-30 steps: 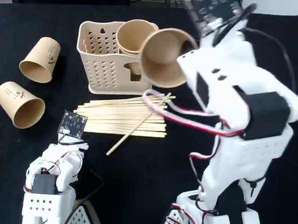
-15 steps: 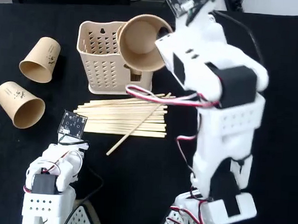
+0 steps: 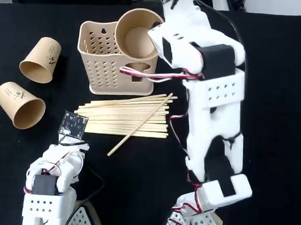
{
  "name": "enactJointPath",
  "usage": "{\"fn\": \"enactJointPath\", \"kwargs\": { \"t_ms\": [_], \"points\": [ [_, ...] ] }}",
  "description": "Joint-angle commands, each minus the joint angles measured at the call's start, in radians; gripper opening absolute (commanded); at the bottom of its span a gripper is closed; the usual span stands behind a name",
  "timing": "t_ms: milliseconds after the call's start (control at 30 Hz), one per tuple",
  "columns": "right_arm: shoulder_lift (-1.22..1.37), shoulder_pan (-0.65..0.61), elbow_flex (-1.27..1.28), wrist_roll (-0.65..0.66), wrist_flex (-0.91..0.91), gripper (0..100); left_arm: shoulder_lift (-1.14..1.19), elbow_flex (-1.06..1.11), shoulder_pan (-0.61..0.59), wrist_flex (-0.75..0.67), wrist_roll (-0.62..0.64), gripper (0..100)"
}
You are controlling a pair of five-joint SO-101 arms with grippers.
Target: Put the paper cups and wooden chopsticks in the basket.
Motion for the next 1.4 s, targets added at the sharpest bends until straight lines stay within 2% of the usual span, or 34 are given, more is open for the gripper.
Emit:
{"fn": "enactJointPath", "kwargs": {
  "t_ms": [0, 500, 1000, 1133, 1200, 1367],
  "points": [
    [0.024, -0.011, -0.039, 0.002, -0.02, 1.1, -0.011, 0.016, 0.004, -0.005, 0.002, 3],
    [-0.087, -0.015, -0.033, 0.0, -0.141, 1.1, -0.011, 0.016, 0.004, -0.005, 0.002, 3],
    [0.099, -0.011, -0.031, 0.0, -0.163, 1.1, -0.011, 0.016, 0.004, -0.006, 0.002, 3],
    [0.12, -0.015, -0.039, 0.002, -0.112, 1.6, -0.011, 0.016, 0.004, -0.006, 0.002, 3],
    [0.12, -0.015, -0.039, 0.002, -0.089, 7.7, -0.011, 0.016, 0.004, -0.006, 0.002, 3],
    [0.102, -0.015, -0.041, 0.021, -0.069, 32.5, -0.011, 0.016, 0.004, -0.006, 0.002, 3]
  ]
}}
